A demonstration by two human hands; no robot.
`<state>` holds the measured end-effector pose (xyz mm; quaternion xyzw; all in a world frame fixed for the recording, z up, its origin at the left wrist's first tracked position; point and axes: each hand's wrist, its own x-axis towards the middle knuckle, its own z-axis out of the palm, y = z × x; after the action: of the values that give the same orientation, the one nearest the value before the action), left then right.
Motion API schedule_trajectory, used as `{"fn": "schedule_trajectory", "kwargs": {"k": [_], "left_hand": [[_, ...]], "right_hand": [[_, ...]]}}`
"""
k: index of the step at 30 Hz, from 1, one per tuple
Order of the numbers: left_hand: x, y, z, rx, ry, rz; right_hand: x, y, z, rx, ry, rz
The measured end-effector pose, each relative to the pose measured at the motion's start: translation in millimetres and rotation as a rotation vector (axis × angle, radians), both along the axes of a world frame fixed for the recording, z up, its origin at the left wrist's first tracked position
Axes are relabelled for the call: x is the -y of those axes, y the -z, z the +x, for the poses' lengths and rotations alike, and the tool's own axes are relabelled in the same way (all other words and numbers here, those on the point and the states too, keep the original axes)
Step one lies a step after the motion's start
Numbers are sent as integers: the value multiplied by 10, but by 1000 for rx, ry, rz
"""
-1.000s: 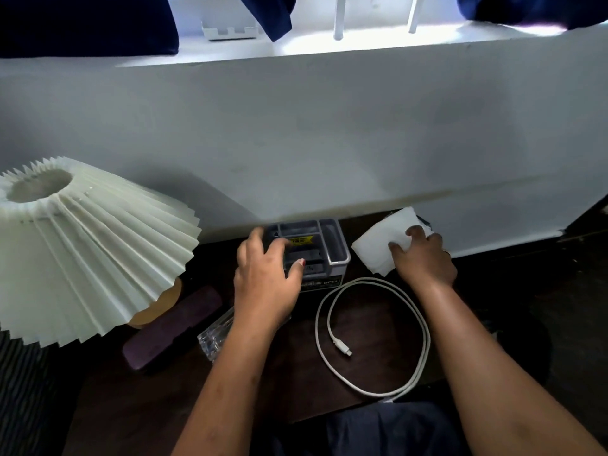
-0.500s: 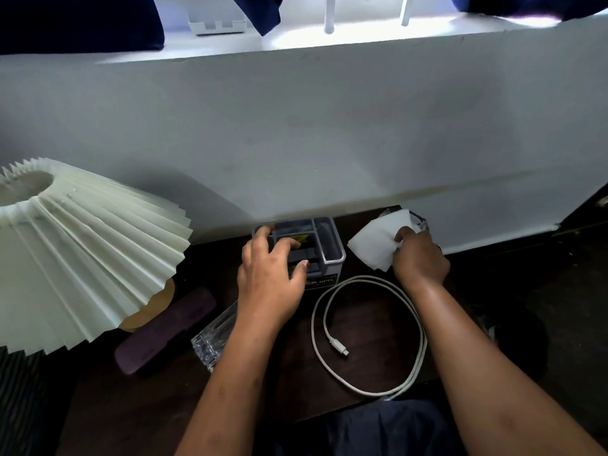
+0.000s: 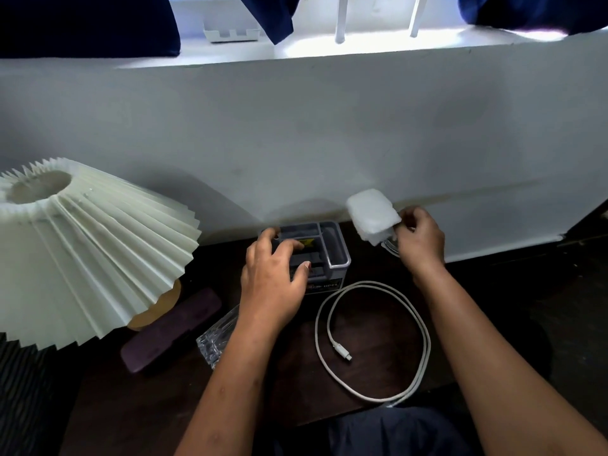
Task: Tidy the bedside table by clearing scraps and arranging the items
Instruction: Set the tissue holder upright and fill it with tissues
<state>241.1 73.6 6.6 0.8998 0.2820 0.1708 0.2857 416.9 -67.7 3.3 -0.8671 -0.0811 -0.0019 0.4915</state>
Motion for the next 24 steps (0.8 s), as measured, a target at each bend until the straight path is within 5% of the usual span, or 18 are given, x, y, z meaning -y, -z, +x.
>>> {"fn": "schedule_trajectory", "kwargs": {"k": [3, 7, 10, 17, 24], "left_hand": [[4, -24, 14, 61, -4, -14], [24, -59, 34, 123, 0, -25], [3, -105, 43, 282, -10, -192], [-59, -246, 35, 510, 18, -975], [8, -164, 43, 466, -12, -995]], "right_hand": [[-97, -173, -123, -242, -86, 403], [-165, -351, -362, -492, -160, 640], [-195, -427, -557, -636, -312, 717], [-180, -425, -884, -759, -451, 819], [-440, -363, -992, -851, -385, 854]]}}
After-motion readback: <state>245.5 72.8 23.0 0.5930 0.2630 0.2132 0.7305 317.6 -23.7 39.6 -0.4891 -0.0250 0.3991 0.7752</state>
